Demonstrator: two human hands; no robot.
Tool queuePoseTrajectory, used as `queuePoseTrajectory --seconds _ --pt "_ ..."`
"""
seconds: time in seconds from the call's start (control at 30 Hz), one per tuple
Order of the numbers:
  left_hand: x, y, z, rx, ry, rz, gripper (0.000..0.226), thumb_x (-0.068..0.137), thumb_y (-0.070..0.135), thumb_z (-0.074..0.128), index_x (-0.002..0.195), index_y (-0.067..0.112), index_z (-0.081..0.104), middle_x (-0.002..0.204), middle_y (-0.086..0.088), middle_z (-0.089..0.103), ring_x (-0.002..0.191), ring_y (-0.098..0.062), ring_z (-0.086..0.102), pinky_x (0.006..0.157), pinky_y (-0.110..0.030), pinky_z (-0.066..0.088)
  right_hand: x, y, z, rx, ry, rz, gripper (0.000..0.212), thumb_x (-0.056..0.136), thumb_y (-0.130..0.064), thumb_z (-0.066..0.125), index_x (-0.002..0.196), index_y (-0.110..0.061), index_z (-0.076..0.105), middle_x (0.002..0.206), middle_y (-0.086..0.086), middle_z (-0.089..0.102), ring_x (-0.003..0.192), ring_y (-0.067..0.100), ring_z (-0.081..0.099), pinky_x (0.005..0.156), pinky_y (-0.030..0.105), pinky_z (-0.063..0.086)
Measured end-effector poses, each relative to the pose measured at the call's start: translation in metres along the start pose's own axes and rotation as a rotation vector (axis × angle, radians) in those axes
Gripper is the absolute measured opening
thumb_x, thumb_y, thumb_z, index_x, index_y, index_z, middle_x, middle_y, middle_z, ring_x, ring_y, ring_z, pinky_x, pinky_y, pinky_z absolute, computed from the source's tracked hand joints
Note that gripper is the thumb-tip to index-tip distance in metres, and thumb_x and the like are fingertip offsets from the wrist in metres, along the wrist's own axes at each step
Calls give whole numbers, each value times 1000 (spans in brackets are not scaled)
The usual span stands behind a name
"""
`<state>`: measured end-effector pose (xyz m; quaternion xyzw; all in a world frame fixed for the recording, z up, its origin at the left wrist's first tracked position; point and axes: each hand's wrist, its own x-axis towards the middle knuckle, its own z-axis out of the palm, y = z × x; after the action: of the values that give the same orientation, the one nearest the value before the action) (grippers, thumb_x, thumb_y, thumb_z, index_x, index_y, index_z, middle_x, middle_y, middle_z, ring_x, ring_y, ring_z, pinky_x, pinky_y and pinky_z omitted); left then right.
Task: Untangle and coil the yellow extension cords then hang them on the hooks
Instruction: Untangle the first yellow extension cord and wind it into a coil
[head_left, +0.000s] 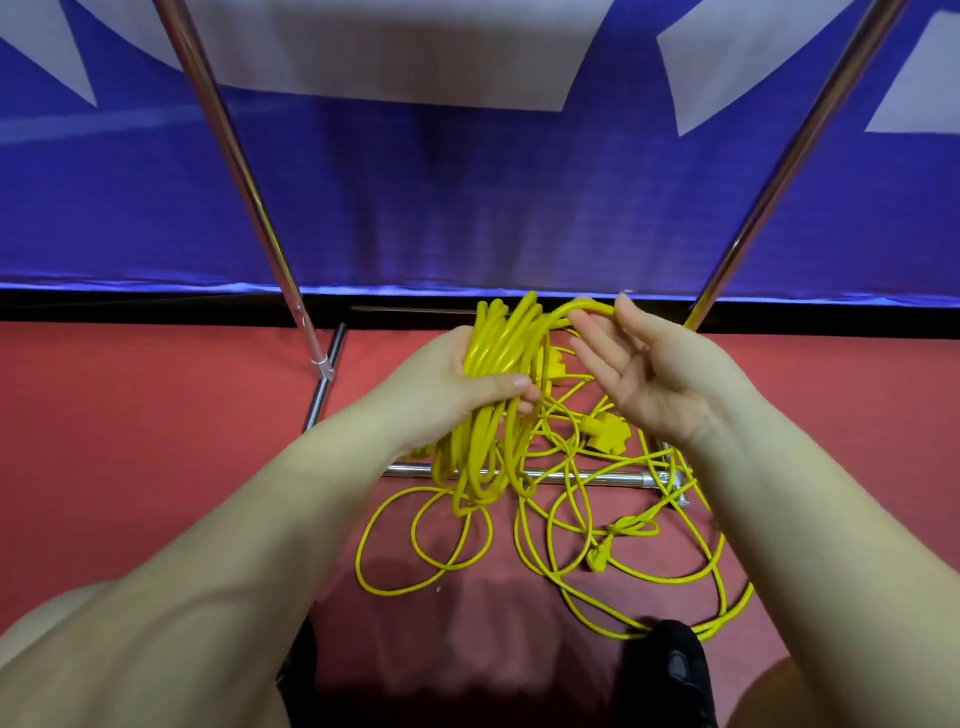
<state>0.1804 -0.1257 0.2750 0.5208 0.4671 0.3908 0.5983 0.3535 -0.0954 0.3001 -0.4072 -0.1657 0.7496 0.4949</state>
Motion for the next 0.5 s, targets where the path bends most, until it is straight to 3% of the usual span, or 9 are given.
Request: queuePoseTrajectory --seconds 0.1,0.17,0.23,0.3,0.4,0.5 --pt "2 -3 3 -6 82 12 12 86 0 59 91 10 58 71 -3 69 63 -12 68 57 -26 57 -4 3 0 -259 -76 -48 23 93 -35 48 87 -13 55 70 0 72 76 13 71 66 28 59" --pt "5 -3 2 -84 172 8 10 87 1 59 92 9 60 70 -3 69 62 -13 68 58 -29 57 -6 18 -4 -783 -117 -68 27 85 -44 57 95 -19 57 90 0 73 87 16 69 78 33 53" --pt "7 -1 2 -210 257 -16 8 88 2 57 90 8 61 66 -2 69 61 -13 67 56 -30 57 -7 35 -11 -1254 -185 -103 31 78 -37 70 98 -16 59 92 2 71 85 16 67 81 33 51" --pt "9 2 1 -328 327 -45 7 88 3 56 88 8 61 63 -1 69 59 -12 67 54 -29 57 -6 48 -15 -1516 -269 -159 19 82 -25 70 91 -16 56 79 -1 63 76 14 60 71 22 48" --pt "12 3 -3 -415 397 -51 7 89 5 56 88 7 62 62 0 70 57 -10 67 55 -28 57 -5 48 -18 -1554 -271 -260 14 84 -19 67 84 -19 53 68 -9 54 60 6 52 57 13 40" --pt "15 1 -11 -376 474 -42 9 91 10 55 88 8 63 69 -3 70 58 -10 68 56 -25 55 -6 40 -17 -1455 -193 -397 19 83 -19 68 81 -24 50 63 -10 52 53 6 50 54 17 41"
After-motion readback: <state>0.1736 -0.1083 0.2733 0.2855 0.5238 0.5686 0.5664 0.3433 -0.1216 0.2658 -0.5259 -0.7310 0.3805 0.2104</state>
